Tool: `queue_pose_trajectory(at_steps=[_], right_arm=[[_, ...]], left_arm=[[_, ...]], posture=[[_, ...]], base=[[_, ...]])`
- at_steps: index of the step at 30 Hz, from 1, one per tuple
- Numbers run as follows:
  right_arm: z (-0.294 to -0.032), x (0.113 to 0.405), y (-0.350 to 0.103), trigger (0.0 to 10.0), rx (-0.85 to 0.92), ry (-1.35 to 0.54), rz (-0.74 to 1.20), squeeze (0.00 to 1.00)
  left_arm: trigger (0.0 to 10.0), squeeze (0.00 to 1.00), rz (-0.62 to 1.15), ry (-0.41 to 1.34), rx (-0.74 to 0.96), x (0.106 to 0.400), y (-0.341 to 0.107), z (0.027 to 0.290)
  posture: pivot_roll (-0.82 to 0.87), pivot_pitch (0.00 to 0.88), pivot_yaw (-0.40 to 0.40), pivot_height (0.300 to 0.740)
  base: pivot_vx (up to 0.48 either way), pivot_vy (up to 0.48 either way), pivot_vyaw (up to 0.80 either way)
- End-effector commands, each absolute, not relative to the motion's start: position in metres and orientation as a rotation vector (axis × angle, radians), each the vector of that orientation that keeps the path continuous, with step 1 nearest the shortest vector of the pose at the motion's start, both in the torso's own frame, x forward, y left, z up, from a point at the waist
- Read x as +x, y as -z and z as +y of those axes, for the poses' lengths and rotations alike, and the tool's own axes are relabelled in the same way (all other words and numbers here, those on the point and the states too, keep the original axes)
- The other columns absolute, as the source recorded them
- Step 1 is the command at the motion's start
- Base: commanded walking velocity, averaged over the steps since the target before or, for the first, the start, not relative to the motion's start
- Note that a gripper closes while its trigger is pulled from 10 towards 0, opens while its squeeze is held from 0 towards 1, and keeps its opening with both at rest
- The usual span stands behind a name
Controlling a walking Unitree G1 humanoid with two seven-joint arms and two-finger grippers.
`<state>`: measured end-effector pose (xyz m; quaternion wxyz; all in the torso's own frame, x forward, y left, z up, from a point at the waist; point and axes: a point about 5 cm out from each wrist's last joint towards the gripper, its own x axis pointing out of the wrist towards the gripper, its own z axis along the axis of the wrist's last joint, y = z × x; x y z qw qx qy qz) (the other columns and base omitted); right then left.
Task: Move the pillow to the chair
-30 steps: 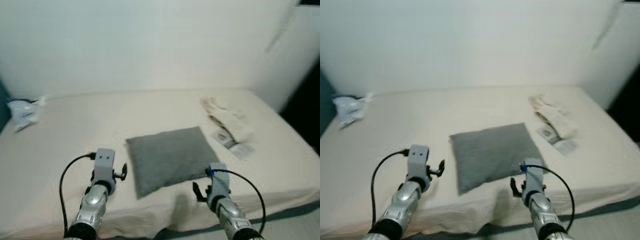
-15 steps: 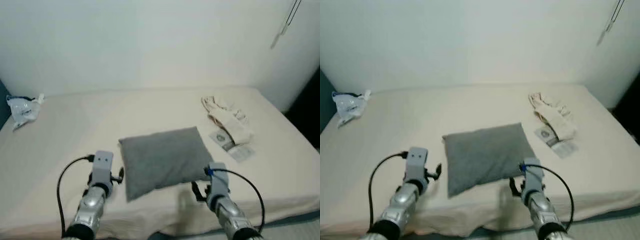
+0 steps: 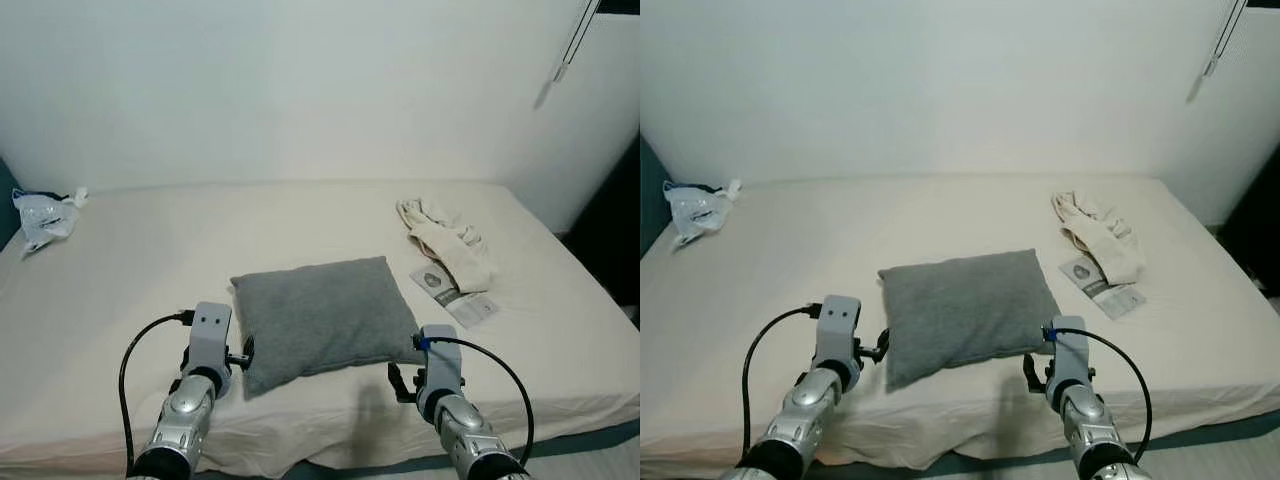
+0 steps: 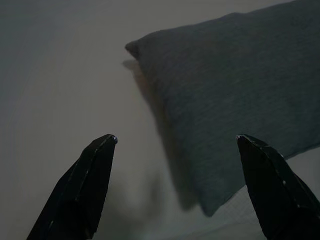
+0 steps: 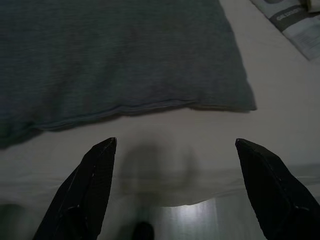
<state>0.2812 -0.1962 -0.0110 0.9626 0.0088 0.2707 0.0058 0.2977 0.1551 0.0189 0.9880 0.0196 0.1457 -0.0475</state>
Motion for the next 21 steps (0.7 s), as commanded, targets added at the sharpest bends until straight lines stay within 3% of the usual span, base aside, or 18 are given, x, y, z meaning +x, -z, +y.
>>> queue_pose_trajectory(at_steps=[1, 14, 21], right_arm=[[-0.191, 0.279, 0.015, 10.0, 0.032, -0.021, 0.573, 0.0], [-0.195, 0.278, 0.014, 10.0, 0.04, -0.012, 0.552, 0.0], [-0.199, 0.291, -0.003, 10.0, 0.103, 0.01, 0.429, 0.0]], left_arm=[[10.0, 0.0, 0.315, 0.077, 0.047, 0.295, -0.016, 0.162], [10.0, 0.0, 0.268, 0.079, 0.058, 0.298, -0.021, 0.157], [10.0, 0.0, 0.258, 0.083, 0.053, 0.301, -0.024, 0.154]], posture=[[-0.02, 0.076, -0.035, 0.726], [-0.04, 0.078, -0.029, 0.726], [-0.04, 0.083, -0.023, 0.726]], base=[[0.0, 0.409, 0.0], [0.0, 0.0, 0.0], [0.0, 0.0, 0.0]])
